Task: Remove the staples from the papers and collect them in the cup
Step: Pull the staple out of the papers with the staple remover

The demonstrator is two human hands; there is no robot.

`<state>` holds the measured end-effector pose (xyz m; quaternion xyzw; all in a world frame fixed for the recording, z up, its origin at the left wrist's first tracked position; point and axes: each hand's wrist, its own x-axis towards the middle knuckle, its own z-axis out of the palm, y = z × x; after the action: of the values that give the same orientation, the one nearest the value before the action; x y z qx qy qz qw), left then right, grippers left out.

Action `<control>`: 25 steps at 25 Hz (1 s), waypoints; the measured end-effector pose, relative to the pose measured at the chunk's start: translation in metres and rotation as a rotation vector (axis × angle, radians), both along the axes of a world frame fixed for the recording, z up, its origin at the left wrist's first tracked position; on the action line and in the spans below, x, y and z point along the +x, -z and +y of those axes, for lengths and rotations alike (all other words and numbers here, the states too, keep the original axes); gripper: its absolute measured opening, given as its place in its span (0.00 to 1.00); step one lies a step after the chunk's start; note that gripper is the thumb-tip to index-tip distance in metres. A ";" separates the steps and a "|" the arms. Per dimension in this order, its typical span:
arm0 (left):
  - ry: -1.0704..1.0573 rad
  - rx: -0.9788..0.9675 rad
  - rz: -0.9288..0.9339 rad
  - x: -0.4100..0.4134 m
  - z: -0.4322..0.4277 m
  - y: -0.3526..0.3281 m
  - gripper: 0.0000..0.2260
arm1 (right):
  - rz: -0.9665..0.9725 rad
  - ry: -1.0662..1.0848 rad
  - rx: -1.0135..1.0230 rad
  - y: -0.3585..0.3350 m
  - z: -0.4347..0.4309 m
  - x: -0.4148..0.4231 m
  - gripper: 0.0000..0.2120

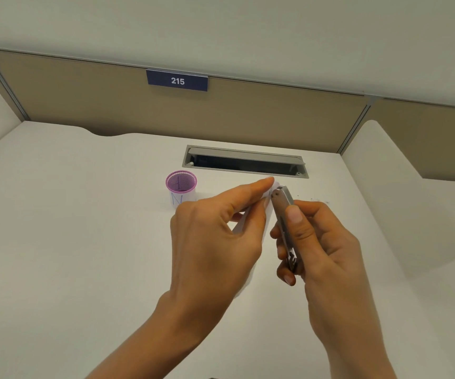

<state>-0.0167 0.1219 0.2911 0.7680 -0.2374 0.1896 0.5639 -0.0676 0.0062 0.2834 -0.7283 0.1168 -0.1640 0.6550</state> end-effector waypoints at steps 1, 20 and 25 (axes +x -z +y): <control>-0.002 0.000 0.003 0.000 0.000 0.000 0.16 | 0.001 0.010 0.001 0.000 0.001 0.000 0.15; 0.080 -0.196 0.255 -0.002 0.002 -0.001 0.13 | -0.065 0.020 0.149 0.000 0.013 -0.004 0.18; 0.124 -0.219 0.342 -0.001 0.007 -0.001 0.12 | -0.069 0.013 0.142 0.000 0.010 -0.004 0.18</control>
<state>-0.0174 0.1287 0.2919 0.7069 -0.1628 0.0461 0.6867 -0.0717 0.0161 0.2837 -0.6732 0.1103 -0.1848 0.7075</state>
